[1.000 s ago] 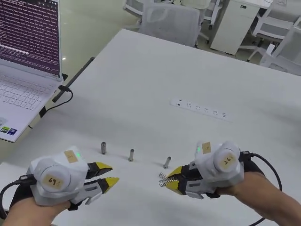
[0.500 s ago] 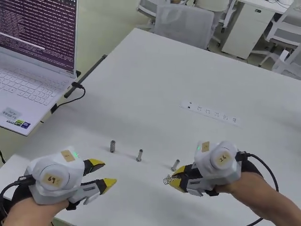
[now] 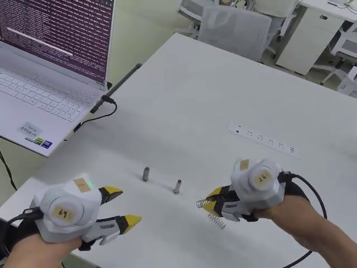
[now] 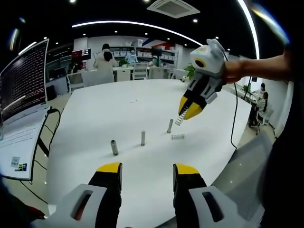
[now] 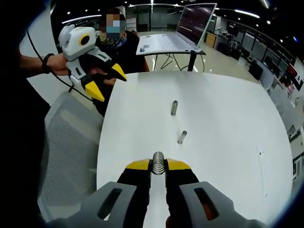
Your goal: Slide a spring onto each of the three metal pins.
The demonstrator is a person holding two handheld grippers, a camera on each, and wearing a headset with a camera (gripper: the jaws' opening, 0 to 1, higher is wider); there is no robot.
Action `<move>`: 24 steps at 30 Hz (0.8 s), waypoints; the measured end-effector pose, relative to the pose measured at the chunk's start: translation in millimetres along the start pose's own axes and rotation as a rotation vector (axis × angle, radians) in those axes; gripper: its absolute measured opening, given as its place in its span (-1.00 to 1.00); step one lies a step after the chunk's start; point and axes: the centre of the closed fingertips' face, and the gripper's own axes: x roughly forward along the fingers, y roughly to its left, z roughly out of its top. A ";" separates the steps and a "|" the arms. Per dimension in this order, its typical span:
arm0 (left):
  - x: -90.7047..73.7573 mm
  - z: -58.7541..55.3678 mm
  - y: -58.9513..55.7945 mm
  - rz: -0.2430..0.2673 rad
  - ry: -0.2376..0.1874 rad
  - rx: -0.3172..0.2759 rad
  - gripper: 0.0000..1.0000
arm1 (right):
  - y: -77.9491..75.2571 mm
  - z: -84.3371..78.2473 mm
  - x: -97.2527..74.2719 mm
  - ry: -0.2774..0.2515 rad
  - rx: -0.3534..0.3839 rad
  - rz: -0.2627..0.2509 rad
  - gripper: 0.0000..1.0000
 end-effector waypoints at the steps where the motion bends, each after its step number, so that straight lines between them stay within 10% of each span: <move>1: -0.3 -0.5 0.6 -0.002 0.002 0.002 -0.22 | -1.7 1.3 2.1 0.003 -0.003 -0.001 -0.83; 24: -18.8 6.6 17.2 0.003 -0.023 -0.026 0.16 | -47.1 25.0 48.1 0.049 -0.020 -0.026 -0.83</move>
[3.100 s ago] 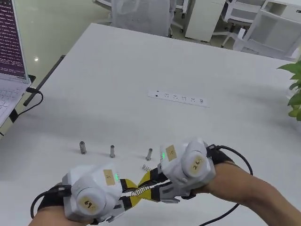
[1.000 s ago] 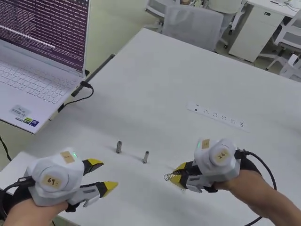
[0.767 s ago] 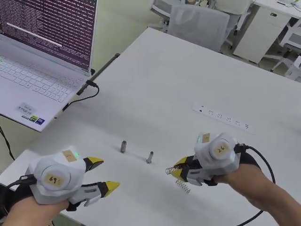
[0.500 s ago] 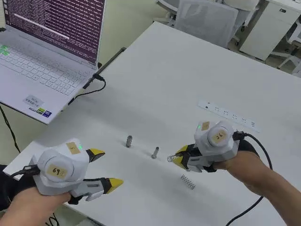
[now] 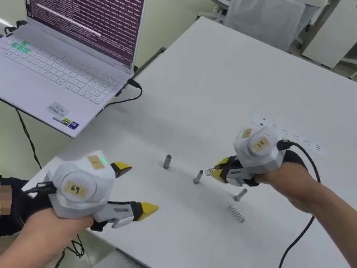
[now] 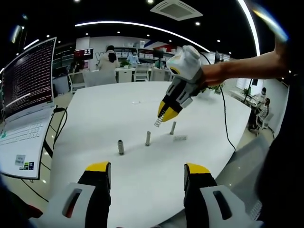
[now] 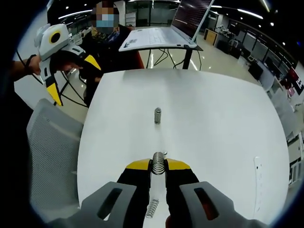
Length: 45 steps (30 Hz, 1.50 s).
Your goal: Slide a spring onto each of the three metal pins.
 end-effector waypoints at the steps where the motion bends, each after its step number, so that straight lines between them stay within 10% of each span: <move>1: -1.3 2.0 1.4 0.004 -0.006 -0.004 0.17 | -1.5 -1.5 3.3 0.004 0.005 0.000 -0.83; 45: 7.4 0.1 9.3 -0.003 0.013 -0.025 0.16 | -10.8 -1.4 57.8 0.071 -0.018 0.049 -0.82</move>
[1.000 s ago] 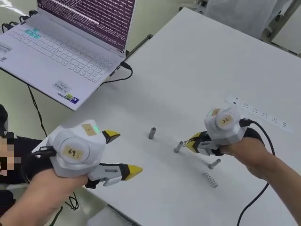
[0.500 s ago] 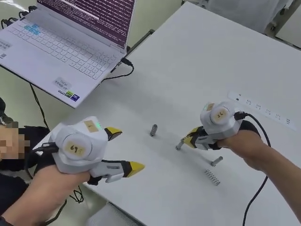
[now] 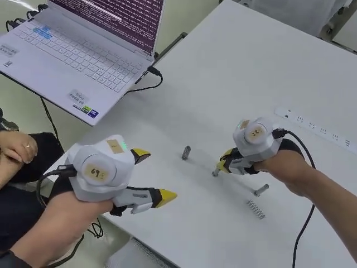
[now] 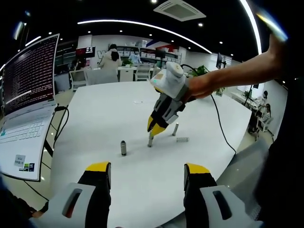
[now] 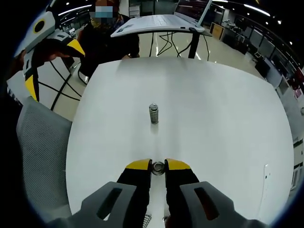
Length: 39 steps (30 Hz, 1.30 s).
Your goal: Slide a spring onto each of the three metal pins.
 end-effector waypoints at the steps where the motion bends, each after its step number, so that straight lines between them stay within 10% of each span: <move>1: 0.1 0.3 0.8 0.000 0.001 0.001 0.15 | 0.2 -0.5 1.3 0.002 0.001 0.003 -0.82; 21: 1.4 0.8 2.7 -0.004 0.018 0.013 0.14 | 3.7 -12.6 23.2 0.026 0.013 0.024 -0.81; 39: 3.2 11.5 -9.8 -0.001 0.002 0.008 0.13 | 5.2 -15.0 -21.9 -0.053 0.019 -0.057 -0.47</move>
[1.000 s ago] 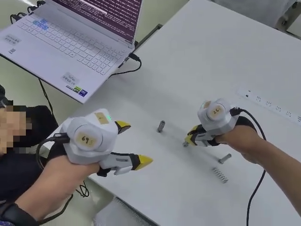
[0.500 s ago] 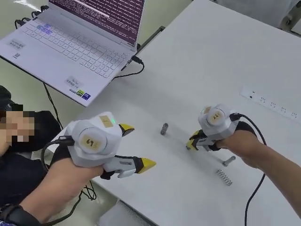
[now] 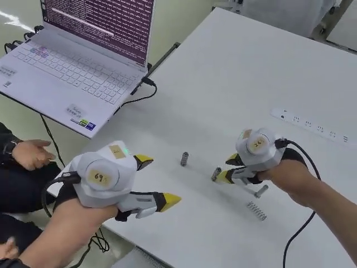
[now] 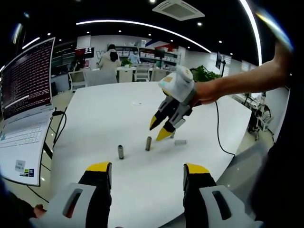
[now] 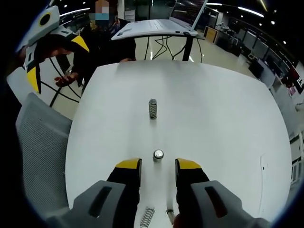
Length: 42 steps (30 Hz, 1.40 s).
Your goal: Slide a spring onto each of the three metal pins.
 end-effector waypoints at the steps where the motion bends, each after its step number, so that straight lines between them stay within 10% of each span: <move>1: -0.3 0.2 -0.9 0.000 -0.001 -0.001 0.13 | 1.4 -1.1 -5.9 -0.009 0.009 -0.013 -0.45; 42: -8.6 17.0 -11.4 0.055 -0.046 -0.050 0.10 | 52.6 -37.9 -91.9 -0.226 0.258 -0.163 -0.21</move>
